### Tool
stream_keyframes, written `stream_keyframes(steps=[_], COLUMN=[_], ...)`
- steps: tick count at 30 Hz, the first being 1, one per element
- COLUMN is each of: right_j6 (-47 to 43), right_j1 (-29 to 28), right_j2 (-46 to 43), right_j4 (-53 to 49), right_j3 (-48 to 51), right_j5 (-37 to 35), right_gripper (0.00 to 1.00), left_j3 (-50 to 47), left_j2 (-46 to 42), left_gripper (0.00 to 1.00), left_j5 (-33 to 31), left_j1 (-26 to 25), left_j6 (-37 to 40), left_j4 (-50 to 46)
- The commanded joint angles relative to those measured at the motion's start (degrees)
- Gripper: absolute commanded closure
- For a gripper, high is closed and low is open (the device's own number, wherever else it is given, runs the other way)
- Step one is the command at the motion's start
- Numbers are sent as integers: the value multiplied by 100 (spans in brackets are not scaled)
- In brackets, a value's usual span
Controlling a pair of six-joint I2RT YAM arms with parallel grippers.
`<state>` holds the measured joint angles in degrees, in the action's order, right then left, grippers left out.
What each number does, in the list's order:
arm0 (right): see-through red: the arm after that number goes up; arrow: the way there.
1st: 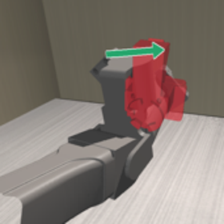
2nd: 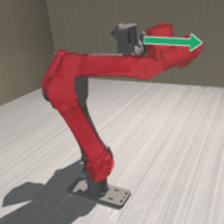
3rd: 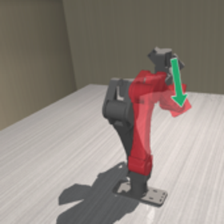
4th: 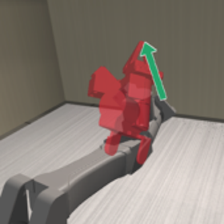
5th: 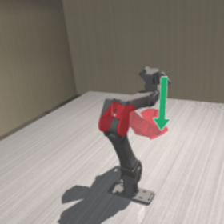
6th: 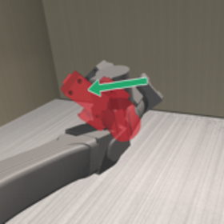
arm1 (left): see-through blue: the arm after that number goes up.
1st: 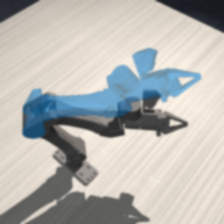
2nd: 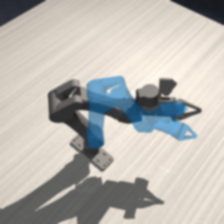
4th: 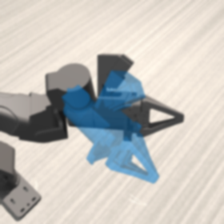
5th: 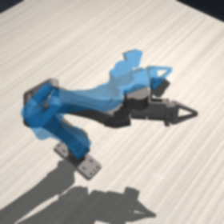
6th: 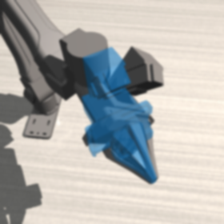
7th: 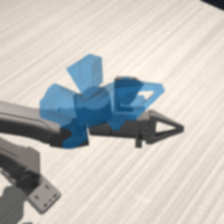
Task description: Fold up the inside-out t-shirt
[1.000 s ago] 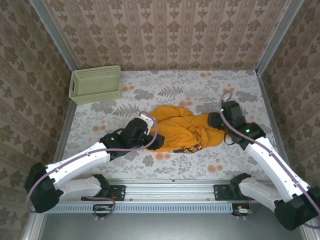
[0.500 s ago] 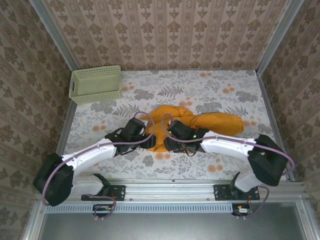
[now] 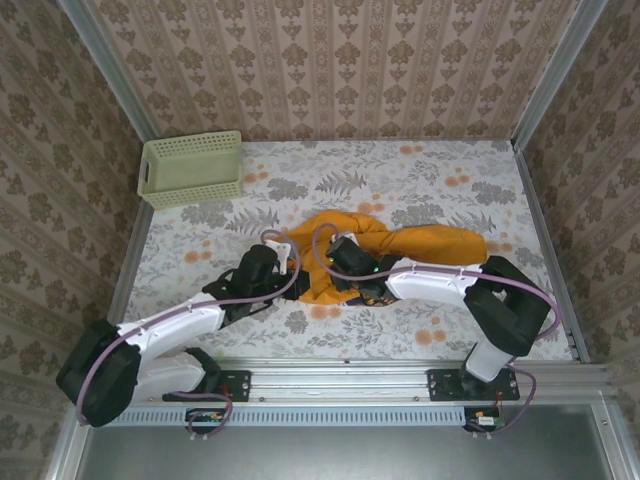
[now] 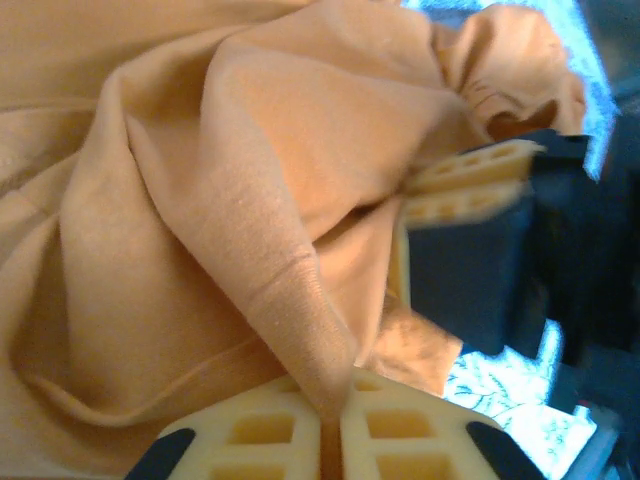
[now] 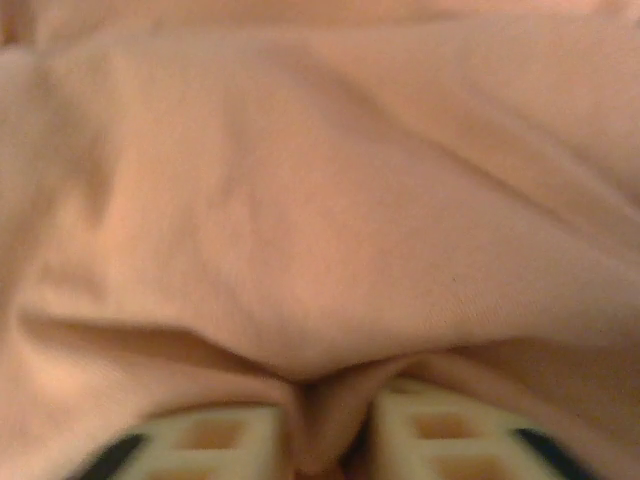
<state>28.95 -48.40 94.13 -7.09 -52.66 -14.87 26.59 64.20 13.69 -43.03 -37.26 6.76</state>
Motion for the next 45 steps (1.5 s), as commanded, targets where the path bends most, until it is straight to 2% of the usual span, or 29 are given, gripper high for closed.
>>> stream_keyframes(steps=[1,4,11,14,16,18,20,22,24,27,31,34,36,39,41,45], right_j6=[85,12,-239,-346,-383,-378,-289,-154,-34,17,-66,-231,-333,-449,-498,-504], right_j1=[199,231,259,316,317,340,366,375,383,384,363,326,302,284,257,230], right_j2=[-367,-798,-2260,-2748,-3018,-3299,-3505,-3593,-3586,-3475,-3273,-3192,-3177,-3138,-3144,-3223], right_j4=[300,-44,-1166,-1585,-1789,-1732,-1451,-1160,-923,-624,-453,-492,-511,-447,-360,-148], right_j3=[98,52,126,117,124,255,430,552,603,655,609,547,547,588,646,806], right_j5=[-233,-195,114,418,517,722,989,1117,1115,1149,1255,1329,1351,1606,1789,2078], right_gripper=[99,100,100,100,100,100,100,100,100,100,100,100,100,100,100,100], left_j3=[-172,-366,-54,250,425,620,962,1159,1043,819,611,435,342,383,462,596], left_j2=[-339,-652,-789,-635,-474,-122,538,1061,1055,460,-639,-1213,-1337,-1161,-903,-233], left_gripper=[93,94,94,91,90,85,86,81,66,47,42,33,24,16,16,21], left_j5=[150,-74,-908,-1297,-1447,-1670,-1497,-1257,-1413,-2002,-2619,-2977,-2856,-2305,-1965,-971], left_j1=[48,48,171,189,219,330,542,530,158,-532,-1321,-1701,-1730,-1689,-1598,-1209], left_j6=[-65,-45,460,748,820,721,650,719,681,676,750,935,1128,1451,1529,1531], left_j4=[434,449,-713,-1179,-1342,-1513,-1840,-1881,-1691,-1565,-1388,-1223,-1034,-680,-485,-128])
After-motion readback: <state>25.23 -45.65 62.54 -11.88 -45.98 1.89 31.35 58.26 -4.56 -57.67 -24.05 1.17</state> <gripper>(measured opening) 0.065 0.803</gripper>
